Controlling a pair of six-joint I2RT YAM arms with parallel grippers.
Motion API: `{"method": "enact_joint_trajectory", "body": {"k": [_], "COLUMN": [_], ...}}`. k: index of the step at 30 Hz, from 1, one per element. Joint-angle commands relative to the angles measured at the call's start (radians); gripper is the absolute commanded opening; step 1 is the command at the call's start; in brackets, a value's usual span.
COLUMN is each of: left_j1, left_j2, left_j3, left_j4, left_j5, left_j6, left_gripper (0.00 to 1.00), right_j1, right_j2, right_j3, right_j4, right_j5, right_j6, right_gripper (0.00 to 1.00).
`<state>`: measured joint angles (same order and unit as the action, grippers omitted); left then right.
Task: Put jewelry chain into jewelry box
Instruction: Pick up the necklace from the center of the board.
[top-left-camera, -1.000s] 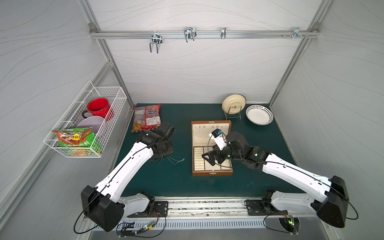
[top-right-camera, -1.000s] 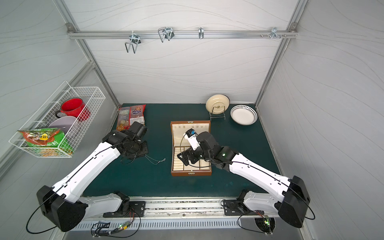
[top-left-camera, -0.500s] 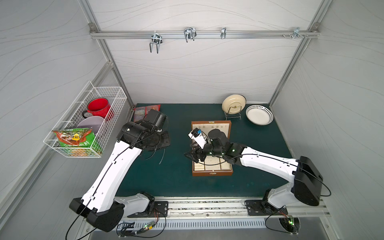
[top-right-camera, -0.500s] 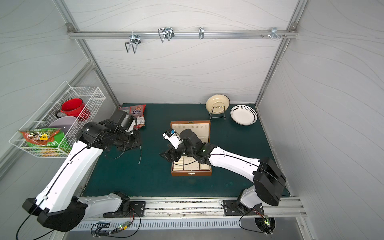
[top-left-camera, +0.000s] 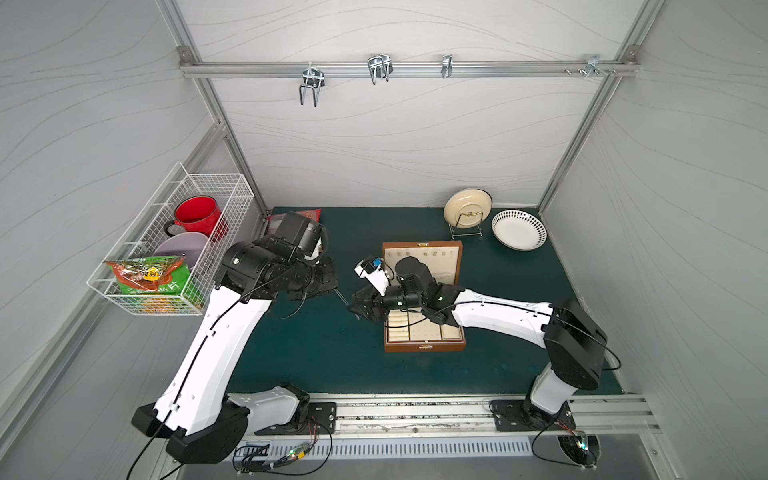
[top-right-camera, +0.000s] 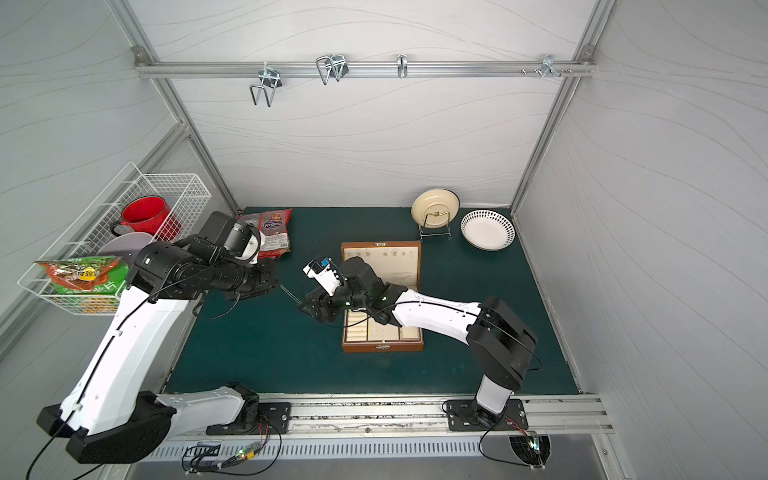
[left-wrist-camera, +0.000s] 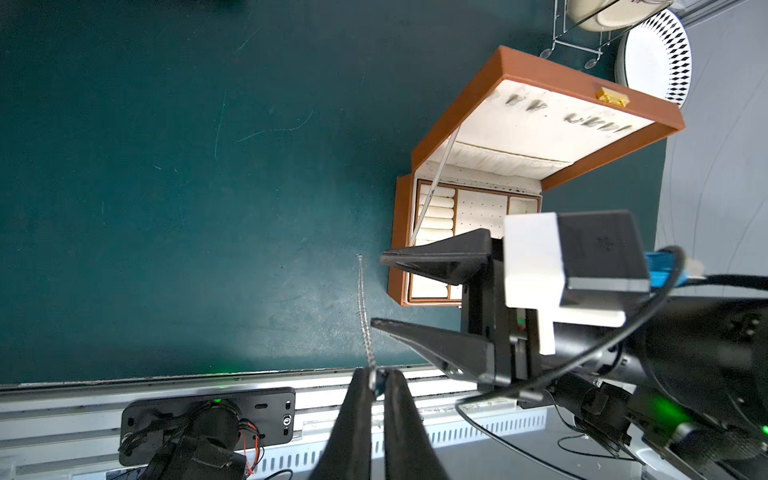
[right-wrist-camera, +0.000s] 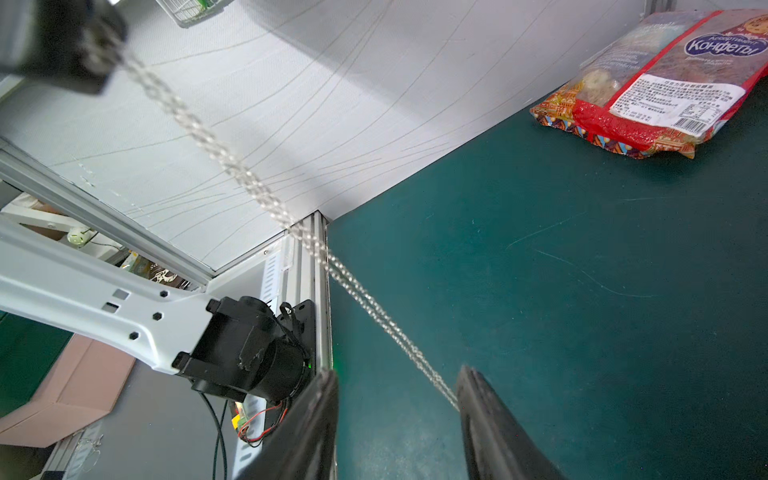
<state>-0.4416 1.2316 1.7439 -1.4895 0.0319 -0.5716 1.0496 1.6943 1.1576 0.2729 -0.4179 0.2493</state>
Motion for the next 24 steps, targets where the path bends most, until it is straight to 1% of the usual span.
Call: {"method": "enact_joint_trajectory", "body": {"k": [1,10,15,18,23,24], "left_j1": [-0.003,-0.003,-0.003,-0.003,-0.003,-0.003], "left_j2": [-0.002,-0.011,-0.017,-0.022,-0.025,-0.026], "left_j3": [0.038,0.037,0.037,0.032,0.031,0.031], "left_j4": [0.0,-0.003,-0.001,0.004,0.01,0.011], "left_j5": [0.028,0.034,0.041,0.049,0.057,0.06], "left_j6": [0.016,0.012,0.005,0.0,-0.004,-0.006], "left_gripper": [0.11,0.11,0.11,0.11,0.11,0.11], "right_j1": [0.009,0.055,0.059,0.059,0.059,0.059], "right_j2": [0.026,0.059,0.08,0.085,0.086,0.087], "right_j3": [0.041,0.062,0.079,0.085,0.084,0.084], "right_j4": [0.07,0.089,0.093,0.091,0.088,0.089], "right_j5": [-0.033,-0.04,-0.037,-0.03,-0.02,-0.019], "right_j6": [0.025,0.01,0.014,0.012,0.006,0.007], "right_gripper": [0.5,0.49,0.47,0.44,0.33,0.33]}}
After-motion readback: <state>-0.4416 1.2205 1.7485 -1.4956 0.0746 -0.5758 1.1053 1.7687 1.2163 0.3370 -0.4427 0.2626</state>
